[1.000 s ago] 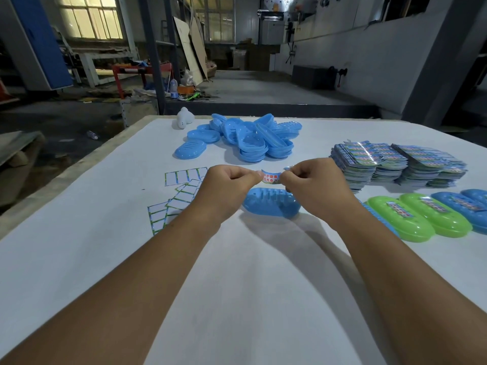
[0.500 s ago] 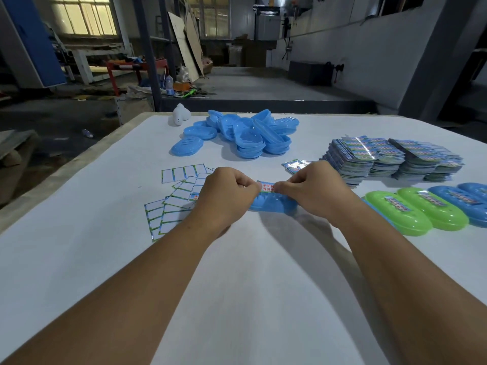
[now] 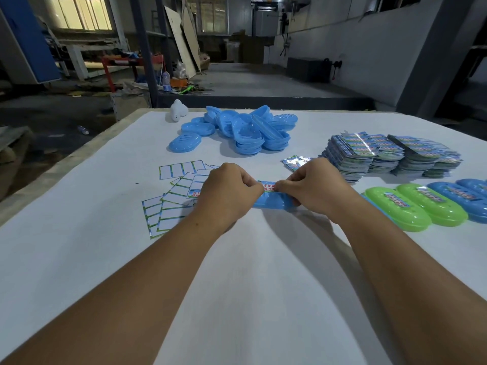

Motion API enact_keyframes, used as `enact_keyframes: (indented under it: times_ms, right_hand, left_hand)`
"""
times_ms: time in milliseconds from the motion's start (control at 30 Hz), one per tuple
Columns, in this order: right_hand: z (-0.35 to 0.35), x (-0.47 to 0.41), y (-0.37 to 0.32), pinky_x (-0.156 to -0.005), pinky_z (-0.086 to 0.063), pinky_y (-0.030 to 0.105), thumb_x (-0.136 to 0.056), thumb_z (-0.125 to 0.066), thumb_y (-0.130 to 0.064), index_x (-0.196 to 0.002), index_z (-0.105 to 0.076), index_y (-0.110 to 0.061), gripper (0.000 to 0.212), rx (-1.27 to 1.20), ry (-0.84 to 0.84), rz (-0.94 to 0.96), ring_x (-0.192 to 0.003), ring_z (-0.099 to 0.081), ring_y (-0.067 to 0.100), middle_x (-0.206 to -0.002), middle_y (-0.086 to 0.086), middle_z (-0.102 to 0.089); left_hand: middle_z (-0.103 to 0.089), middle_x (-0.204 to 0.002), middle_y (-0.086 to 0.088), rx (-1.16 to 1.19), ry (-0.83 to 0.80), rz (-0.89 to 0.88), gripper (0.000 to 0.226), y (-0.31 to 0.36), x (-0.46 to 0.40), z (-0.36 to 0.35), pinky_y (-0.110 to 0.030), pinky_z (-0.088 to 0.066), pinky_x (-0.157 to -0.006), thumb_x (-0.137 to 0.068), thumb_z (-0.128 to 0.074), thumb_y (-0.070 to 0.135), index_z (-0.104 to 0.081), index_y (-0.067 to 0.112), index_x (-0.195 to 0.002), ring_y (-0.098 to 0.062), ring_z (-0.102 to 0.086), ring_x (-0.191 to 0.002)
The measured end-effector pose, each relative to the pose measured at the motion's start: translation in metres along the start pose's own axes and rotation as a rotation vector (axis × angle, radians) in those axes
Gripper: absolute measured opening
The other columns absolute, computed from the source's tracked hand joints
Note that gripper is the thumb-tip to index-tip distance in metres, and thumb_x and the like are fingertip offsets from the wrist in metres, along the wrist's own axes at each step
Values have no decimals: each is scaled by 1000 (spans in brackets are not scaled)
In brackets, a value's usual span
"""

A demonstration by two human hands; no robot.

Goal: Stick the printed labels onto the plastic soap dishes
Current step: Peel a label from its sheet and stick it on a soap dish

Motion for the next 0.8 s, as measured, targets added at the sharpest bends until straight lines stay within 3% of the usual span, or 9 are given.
enact_keyframes:
  times_ms: [200,333,433,533,800]
  right_hand:
    - [0,4,-4,-53,-42,26,-80,-77,-38,-60,-75,-16,30,60,22,13,-47,-47,12,-59,5,-70]
    - [-2,7,-8,-59,-55,33,-79,-71,-35,-62,-75,-9,31,117,58,7,-49,-49,16,-59,9,-71]
    - [-7,7,-10,-60,-55,35,-79,-68,-36,-66,-73,-4,35,158,98,10,-58,-58,26,-64,15,-70]
    - [-10,5,-11,-57,-50,32,-80,-69,-42,-68,-71,-4,40,192,124,-1,-72,-67,30,-68,15,-70]
    - [-7,3,-15,-65,-55,32,-78,-70,-50,-78,-71,-13,38,269,129,-26,-73,-68,25,-69,5,-69]
  left_hand:
    - [-66,-68,9,-154,30,-20,12,6,2,0,-26,-46,-61,-75,-67,40,-69,29,-71,-17,-63,-70]
    - [-67,-75,4,-350,100,-98,25,13,4,-1,-28,-41,-58,-81,-63,47,-68,24,-73,-24,-62,-72]
    - [-64,-75,3,-418,116,-122,28,17,2,-3,-28,-37,-59,-85,-58,48,-67,22,-78,-25,-58,-71]
    - [-62,-77,4,-412,98,-110,26,18,0,-4,-30,-37,-62,-86,-57,49,-64,24,-81,-25,-56,-74]
    - [-65,-85,3,-263,77,-69,24,14,0,-4,-30,-43,-67,-83,-65,48,-62,25,-78,-25,-62,-83]
Point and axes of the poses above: each hand's wrist, its own x-axis away from the middle knuckle, its own z-axis out of the back of the hand, y = z × x, the point moved 2 cm from there along -x, towards the middle knuckle
